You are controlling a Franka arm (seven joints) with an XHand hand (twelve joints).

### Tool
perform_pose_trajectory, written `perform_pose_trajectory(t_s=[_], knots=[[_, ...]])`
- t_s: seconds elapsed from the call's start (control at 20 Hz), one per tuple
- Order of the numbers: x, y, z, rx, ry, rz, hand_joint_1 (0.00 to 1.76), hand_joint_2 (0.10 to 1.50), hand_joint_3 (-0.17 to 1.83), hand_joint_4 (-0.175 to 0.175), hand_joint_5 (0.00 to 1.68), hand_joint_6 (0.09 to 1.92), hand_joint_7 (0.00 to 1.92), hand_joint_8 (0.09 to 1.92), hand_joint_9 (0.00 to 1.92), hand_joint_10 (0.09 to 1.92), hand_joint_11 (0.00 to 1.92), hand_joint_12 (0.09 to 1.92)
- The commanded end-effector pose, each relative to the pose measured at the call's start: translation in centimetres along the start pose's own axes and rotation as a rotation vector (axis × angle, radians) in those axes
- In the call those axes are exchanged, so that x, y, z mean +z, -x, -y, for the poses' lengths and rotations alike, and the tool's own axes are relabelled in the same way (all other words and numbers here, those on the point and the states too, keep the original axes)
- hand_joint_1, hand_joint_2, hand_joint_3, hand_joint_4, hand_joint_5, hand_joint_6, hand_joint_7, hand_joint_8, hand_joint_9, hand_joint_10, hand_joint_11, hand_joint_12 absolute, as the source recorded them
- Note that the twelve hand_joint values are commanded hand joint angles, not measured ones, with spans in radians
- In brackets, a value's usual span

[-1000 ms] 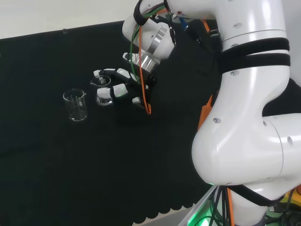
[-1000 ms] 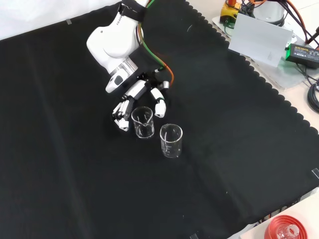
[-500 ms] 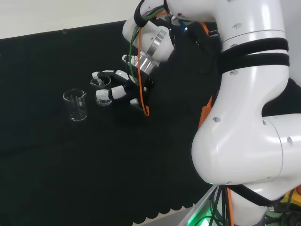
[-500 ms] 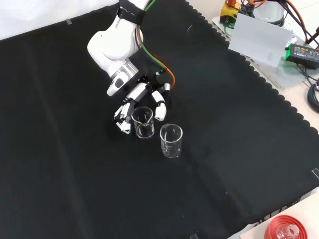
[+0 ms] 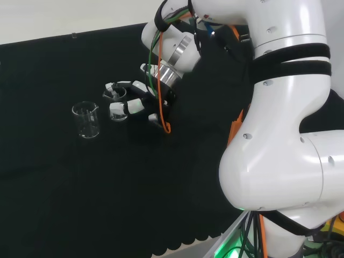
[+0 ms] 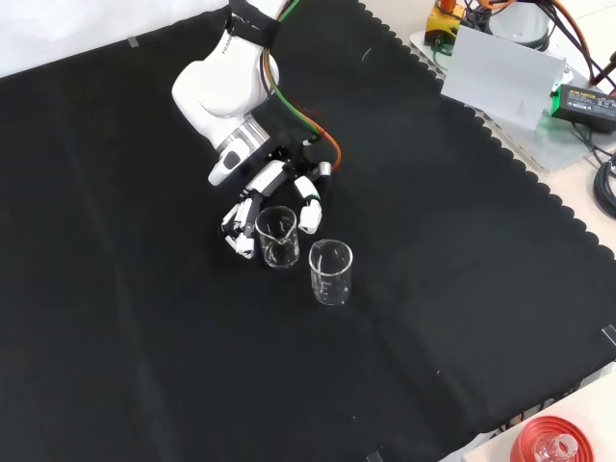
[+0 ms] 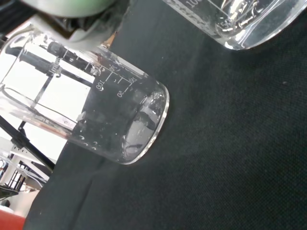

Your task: Pick up the beaker on the right.

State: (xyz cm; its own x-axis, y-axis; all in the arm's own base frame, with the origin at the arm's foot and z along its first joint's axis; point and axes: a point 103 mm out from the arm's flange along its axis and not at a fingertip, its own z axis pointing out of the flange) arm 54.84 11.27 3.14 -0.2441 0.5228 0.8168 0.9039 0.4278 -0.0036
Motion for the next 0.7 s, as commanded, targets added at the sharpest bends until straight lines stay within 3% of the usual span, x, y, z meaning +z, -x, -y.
perform_pose_trajectory(t_s=[0.05,0.7], knots=[[0.48,-0.11,-0.19,-0.004,0.024,0.000,0.88,0.47,0.73,-0.060,0.49,0.09,0.38,0.65,0.49,0.65,0.00,1.37],[0.74,-0.24,-0.49,0.000,0.027,0.002,0.90,0.47,0.74,-0.048,0.53,0.09,0.43,0.65,0.52,0.64,0.03,1.38]])
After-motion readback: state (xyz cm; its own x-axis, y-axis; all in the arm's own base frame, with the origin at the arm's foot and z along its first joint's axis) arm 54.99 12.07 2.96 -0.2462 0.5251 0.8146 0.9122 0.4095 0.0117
